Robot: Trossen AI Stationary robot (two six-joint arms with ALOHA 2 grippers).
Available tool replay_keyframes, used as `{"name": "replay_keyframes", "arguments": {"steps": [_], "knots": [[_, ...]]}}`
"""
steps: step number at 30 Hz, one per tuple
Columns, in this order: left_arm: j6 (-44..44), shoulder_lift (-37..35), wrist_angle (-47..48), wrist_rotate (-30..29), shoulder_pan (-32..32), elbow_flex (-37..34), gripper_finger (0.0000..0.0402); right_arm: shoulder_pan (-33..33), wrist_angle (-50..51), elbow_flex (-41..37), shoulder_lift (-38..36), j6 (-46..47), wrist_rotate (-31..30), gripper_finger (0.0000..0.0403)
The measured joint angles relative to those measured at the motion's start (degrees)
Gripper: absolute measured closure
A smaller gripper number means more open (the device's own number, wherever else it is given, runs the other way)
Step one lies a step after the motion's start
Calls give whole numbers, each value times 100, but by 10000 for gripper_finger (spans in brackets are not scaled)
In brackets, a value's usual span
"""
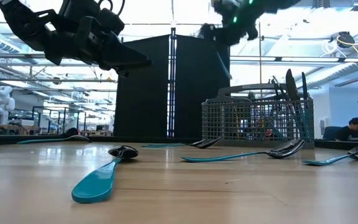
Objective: Sort silverware
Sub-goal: Put the blue spoon into the left of the blue utensil organizer
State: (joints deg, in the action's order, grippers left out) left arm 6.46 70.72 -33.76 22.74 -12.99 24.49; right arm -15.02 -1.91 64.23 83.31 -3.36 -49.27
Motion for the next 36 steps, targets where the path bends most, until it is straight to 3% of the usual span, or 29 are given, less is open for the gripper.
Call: {"name": "replay_keyframes", "arguments": {"steps": [8,10,12,17,21,29,36], "knots": [[6,-2,125,0,1,0,291,-796,-307,0,720,-39,-57,403],[44,-2,245,0,0,2,291,-856,-446,0,908,-30,-338,403],[139,-2,393,-1,0,2,291,-859,-590,-2,1091,-6,-775,403],[183,-2,556,-72,0,2,291,-756,-661,-31,1376,361,-983,403],[149,-2,586,-70,2,2,291,-621,-571,-241,1463,1038,-1520,403],[140,-2,627,-72,0,2,291,-470,-248,-531,1464,1917,-1673,399],[136,-2,625,-72,0,2,291,-461,463,-535,1463,2325,-1669,359]]}}
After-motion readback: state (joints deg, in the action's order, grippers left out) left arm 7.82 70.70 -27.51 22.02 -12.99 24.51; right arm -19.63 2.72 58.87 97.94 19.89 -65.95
